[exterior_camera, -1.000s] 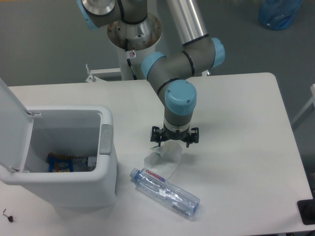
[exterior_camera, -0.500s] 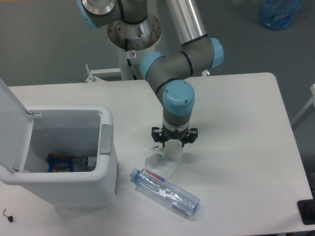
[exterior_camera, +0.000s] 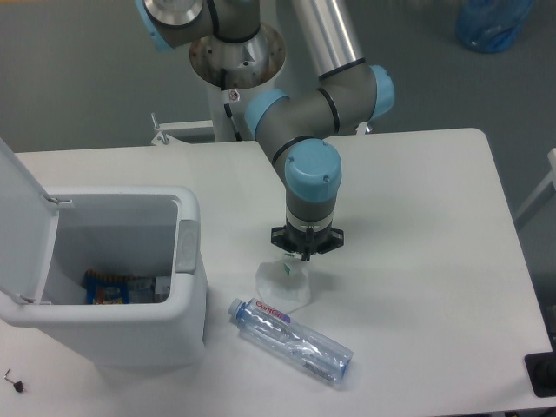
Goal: Place the trash in the trash can
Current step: 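Close the gripper on the white tissue and lift it, then carry the tissue over the trash can opening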
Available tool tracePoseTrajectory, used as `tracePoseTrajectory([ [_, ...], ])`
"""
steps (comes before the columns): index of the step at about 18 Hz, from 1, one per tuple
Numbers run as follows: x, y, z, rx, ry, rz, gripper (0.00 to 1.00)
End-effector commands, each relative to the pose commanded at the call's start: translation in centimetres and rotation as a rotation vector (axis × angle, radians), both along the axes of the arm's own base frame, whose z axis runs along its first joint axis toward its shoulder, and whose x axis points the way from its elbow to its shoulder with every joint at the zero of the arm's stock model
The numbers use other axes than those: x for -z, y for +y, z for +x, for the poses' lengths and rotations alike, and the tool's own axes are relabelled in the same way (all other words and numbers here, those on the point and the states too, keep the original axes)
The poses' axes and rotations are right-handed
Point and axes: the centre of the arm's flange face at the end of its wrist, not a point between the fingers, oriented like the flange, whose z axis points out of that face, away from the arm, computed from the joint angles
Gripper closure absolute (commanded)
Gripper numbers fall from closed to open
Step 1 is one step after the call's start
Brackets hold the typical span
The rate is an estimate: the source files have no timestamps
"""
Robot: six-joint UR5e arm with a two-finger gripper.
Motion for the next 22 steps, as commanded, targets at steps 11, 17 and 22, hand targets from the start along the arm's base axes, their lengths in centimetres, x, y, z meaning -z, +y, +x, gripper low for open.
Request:
tracePoseTrajectory([
  [11, -13.0, -2.6, -3.4, 0.127, 0.098, 0.291, 1.00],
  [17, -21.5, -2.8, -5.1, 0.000, 0.088, 0.563, 1.00],
  [22, -27.6, -2.4, -3.2, -0.108, 0.045, 0.723, 1.00],
])
